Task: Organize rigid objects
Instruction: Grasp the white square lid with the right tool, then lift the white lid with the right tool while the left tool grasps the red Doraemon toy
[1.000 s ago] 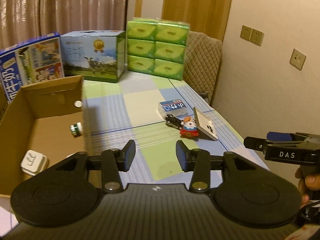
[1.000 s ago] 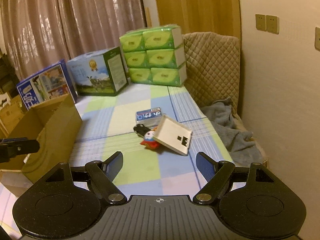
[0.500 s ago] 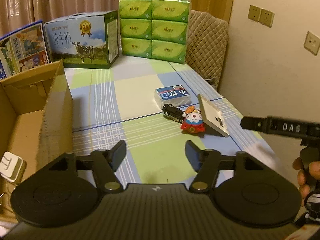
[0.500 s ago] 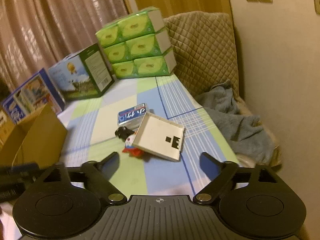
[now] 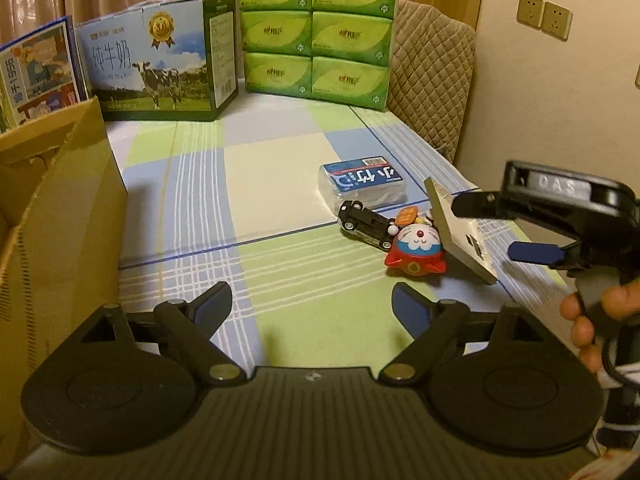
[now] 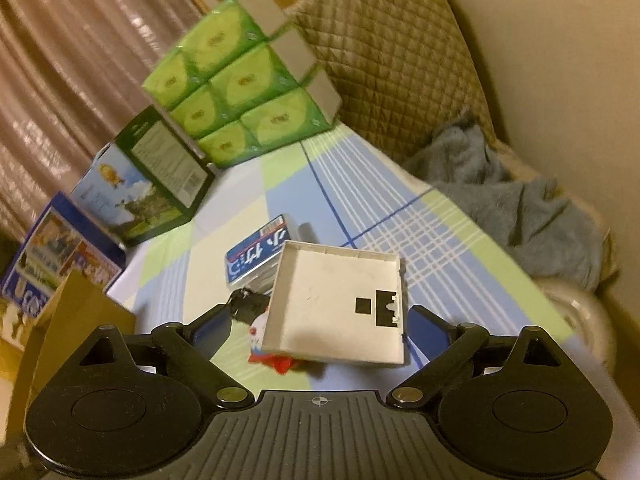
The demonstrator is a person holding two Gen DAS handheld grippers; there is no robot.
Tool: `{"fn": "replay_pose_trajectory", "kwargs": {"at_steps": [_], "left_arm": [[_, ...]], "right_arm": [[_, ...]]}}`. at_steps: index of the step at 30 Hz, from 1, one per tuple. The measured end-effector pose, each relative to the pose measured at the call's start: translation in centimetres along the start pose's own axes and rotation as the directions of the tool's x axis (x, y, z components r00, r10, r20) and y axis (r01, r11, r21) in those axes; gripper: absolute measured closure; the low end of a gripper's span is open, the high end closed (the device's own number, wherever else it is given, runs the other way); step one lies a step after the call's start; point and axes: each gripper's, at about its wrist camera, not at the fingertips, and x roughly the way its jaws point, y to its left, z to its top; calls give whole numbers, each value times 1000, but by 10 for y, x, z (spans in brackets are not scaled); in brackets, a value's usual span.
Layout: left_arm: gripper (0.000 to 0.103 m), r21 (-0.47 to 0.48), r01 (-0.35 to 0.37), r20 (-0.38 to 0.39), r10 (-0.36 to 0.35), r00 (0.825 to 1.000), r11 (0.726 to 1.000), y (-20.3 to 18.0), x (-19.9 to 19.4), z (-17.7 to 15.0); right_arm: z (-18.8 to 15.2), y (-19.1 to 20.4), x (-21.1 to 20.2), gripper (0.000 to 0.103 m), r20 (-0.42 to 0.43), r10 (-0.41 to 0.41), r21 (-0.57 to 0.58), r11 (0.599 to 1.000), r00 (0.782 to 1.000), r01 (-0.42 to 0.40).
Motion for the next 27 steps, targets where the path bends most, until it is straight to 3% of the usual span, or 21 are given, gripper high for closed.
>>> {"fn": "replay_pose_trajectory", "kwargs": {"at_steps": [8, 21, 23, 27], "left_arm": [[19, -17, 10, -19, -10, 1000, 1000, 5, 14, -3], [19, -32, 18, -36, -19, 999, 999, 8, 15, -10], [19, -30, 20, -34, -21, 999, 999, 7, 15, -10], [19, -15, 28, -27, -28, 999, 1000, 5, 14, -8]], "right_arm": [[8, -13, 24, 11, -12, 6, 81, 997, 1000, -5], [6, -2, 36, 11, -43, -30, -25, 999, 999, 29], [6, -3, 35, 18, -47, -26, -3, 1000, 999, 26], [9, -1, 25, 18, -36, -35, -32, 999, 999, 33]]}}
